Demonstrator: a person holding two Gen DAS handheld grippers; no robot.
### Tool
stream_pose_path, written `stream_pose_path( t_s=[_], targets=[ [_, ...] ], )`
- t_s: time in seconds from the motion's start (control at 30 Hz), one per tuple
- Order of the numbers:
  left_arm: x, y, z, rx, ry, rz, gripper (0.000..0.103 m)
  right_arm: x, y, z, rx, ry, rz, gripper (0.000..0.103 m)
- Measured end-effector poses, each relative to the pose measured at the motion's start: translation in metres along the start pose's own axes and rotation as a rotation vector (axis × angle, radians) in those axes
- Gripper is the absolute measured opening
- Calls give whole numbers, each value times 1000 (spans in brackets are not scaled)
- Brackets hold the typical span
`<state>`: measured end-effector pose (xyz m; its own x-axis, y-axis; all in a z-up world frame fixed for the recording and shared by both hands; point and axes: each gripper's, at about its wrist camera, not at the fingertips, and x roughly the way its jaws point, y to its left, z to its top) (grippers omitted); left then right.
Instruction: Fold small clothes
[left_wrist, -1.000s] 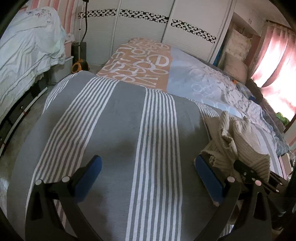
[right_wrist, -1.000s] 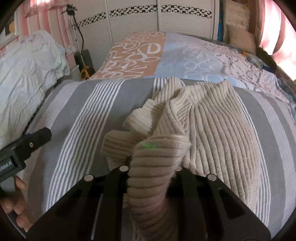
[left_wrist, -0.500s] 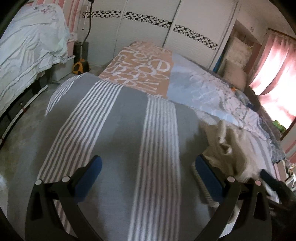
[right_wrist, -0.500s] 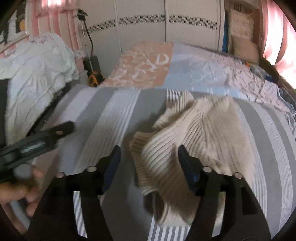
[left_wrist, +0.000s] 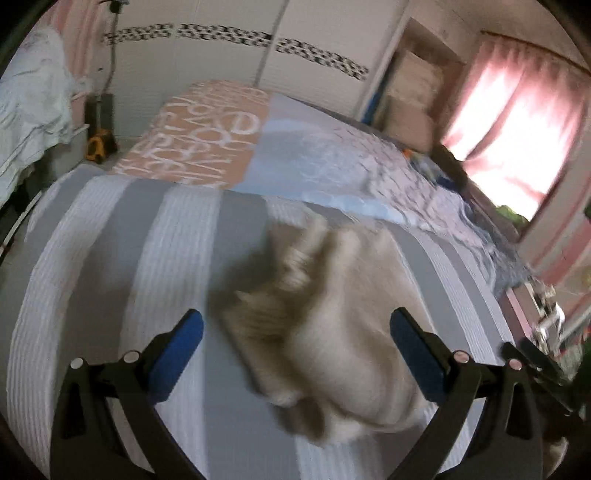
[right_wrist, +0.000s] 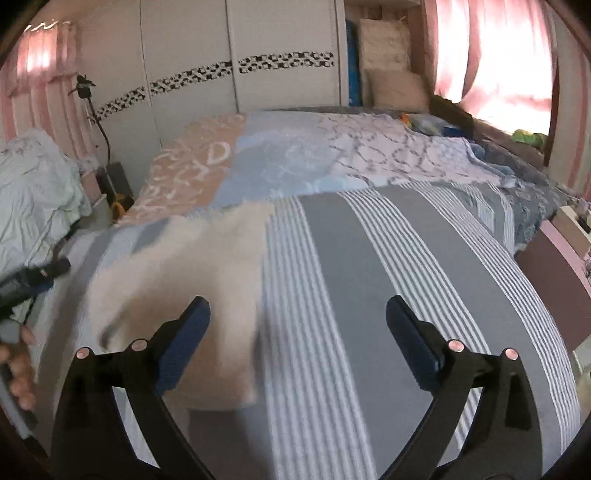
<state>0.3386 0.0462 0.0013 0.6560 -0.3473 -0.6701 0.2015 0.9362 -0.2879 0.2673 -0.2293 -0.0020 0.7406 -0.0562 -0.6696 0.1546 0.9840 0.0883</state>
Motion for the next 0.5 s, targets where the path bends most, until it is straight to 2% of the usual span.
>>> stream_pose_path(
  t_s=[0.17, 0.2, 0.3, 0.37, 0.4, 0.43, 0.5],
  targets=[
    [9, -59, -17, 146, 24, 90, 101, 4, -19, -19, 34, 32, 24, 96],
    [18, -63, -19, 161, 42, 148, 101, 5, -20, -21, 38, 39, 34, 96],
    [34, -59, -24, 155, 58, 223, 101, 1, -18, -28, 23, 50, 49, 96],
    [45, -51, -29, 144, 64, 243, 101, -2, -18, -35, 7, 54, 62, 96],
    [53, -47, -32, 135, 80, 209, 96, -3, -16, -37, -3, 55, 61, 96],
    [57, -43, -34, 117, 86, 158, 76, -4, -15, -39, -13, 57, 64, 96],
    [60, -36, -34, 102, 86, 147, 58, -3, -12, -43, -36, 65, 66, 96]
  ],
)
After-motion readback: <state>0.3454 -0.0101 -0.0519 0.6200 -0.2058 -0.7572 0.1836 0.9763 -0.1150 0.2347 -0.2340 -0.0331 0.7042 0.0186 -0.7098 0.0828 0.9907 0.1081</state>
